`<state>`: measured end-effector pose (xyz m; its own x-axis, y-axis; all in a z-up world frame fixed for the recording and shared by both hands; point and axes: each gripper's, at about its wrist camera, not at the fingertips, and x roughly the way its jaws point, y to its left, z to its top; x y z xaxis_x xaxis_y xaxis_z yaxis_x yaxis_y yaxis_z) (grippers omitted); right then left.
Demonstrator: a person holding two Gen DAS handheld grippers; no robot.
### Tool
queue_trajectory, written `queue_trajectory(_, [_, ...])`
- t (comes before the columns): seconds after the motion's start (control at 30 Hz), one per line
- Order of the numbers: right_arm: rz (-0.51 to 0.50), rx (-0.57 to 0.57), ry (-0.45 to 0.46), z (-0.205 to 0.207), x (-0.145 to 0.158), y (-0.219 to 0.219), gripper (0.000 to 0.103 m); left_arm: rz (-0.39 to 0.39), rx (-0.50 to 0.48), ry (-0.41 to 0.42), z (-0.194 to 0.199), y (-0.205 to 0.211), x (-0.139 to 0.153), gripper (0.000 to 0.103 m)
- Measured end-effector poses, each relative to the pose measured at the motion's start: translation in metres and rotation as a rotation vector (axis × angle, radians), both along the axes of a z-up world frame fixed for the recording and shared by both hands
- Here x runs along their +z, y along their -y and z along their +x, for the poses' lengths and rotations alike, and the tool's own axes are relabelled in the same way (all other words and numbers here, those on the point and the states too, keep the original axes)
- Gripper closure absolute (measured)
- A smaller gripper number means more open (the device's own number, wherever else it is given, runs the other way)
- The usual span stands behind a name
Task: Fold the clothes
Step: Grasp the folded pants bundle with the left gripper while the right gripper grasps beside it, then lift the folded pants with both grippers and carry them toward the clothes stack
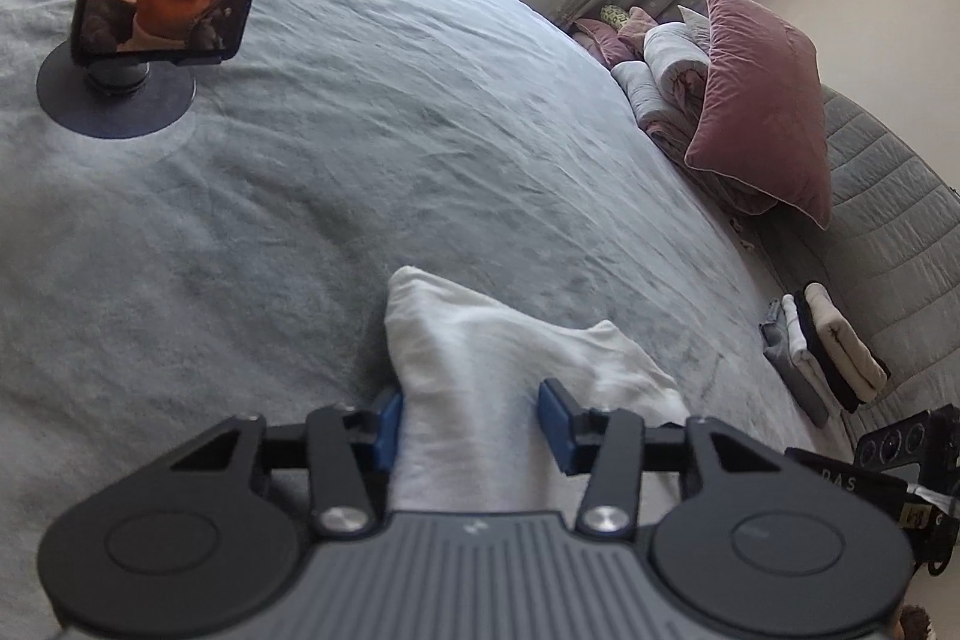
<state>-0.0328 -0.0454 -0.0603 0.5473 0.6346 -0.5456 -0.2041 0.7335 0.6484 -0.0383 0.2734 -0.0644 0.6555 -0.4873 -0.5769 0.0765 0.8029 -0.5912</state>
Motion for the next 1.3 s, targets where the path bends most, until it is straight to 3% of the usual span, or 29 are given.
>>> queue_trajectory(0.13, [0.035,-0.002,-0.005,0.000,-0.002,0.000,0.076,-0.030,0.030,-0.006,-0.001,0.000,-0.002,0.073])
queue_trajectory(0.23, [0.065,-0.004,0.001,-0.002,0.002,0.004,0.081,-0.023,0.049,0.004,-0.003,0.004,0.003,0.080])
queue_trajectory(0.43, [0.069,0.010,0.058,-0.011,0.021,0.009,0.083,-0.019,0.070,0.039,-0.009,0.013,0.020,0.089])
queue_trajectory(0.8, [0.050,-0.002,0.127,-0.027,0.052,0.025,0.083,0.005,0.046,0.087,-0.015,0.040,0.047,0.090])
queue_trajectory(1.13, [-0.018,-0.034,0.075,-0.013,0.035,0.036,0.082,0.057,0.027,0.035,0.007,0.060,0.023,0.087])
queue_trajectory(1.3, [-0.042,-0.045,0.030,-0.003,0.016,0.041,0.077,0.075,0.031,0.029,0.013,0.059,0.011,0.062])
